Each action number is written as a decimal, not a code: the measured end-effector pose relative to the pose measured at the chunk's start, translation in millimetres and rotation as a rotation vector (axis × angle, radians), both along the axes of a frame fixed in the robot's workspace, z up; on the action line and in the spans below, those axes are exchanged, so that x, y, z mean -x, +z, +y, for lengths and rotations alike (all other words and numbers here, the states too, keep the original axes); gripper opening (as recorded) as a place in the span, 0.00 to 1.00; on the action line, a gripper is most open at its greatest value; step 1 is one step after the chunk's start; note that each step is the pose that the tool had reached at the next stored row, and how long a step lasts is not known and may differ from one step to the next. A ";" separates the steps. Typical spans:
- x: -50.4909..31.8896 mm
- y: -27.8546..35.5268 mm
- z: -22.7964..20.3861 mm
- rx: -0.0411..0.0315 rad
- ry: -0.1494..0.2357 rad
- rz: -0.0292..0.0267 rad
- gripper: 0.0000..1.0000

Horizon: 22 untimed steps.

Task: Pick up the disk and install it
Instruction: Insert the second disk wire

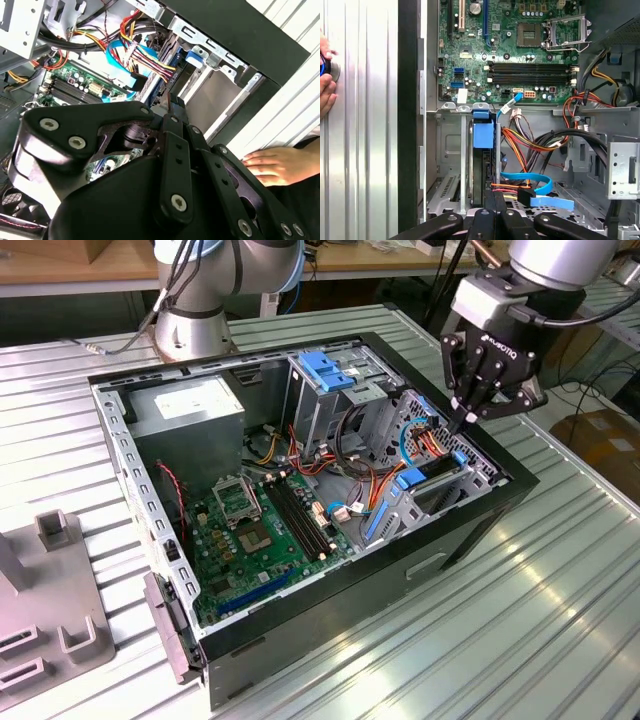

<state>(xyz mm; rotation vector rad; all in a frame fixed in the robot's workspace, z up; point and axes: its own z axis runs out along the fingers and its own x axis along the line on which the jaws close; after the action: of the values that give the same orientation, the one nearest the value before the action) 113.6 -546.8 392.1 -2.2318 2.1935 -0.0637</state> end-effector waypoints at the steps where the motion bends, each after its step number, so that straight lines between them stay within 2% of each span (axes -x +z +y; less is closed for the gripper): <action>1: 1.3 0.1 0.0 -0.0001 0.000 0.0000 0.10; 3: 5.6 0.1 0.0 -0.0001 0.000 0.0002 0.10; 4: 6.4 0.1 4.3 0.0001 0.000 0.0001 0.10; 6: 6.5 0.1 23.0 0.0080 0.001 0.0003 0.10; 7: 6.4 0.1 28.7 0.0133 0.001 0.0009 0.10; 8: 6.4 0.0 31.6 0.0149 0.001 0.0026 0.10; 9: 6.2 0.0 33.0 0.0165 0.001 0.0055 0.10; 11: 5.0 0.0 37.3 0.0362 0.001 0.0086 0.10; 12: 4.0 -0.4 38.4 0.0398 0.001 0.0089 0.10; 14: 2.1 -1.6 39.7 0.0414 0.002 0.0090 0.10; 15: 1.5 -1.9 40.2 0.0414 0.002 0.0090 0.11; 16: 1.4 -2.1 40.6 0.0416 0.002 0.0090 0.17; 18: 1.4 -2.6 41.5 0.0415 0.002 0.0090 0.17; 19: 1.4 -2.9 41.8 0.0415 0.002 0.0090 0.24; 22: 1.3 -4.5 43.6 0.0418 0.002 0.0090 0.24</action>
<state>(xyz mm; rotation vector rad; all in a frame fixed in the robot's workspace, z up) 112.3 -503.2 387.7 -2.2605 2.2144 -0.1006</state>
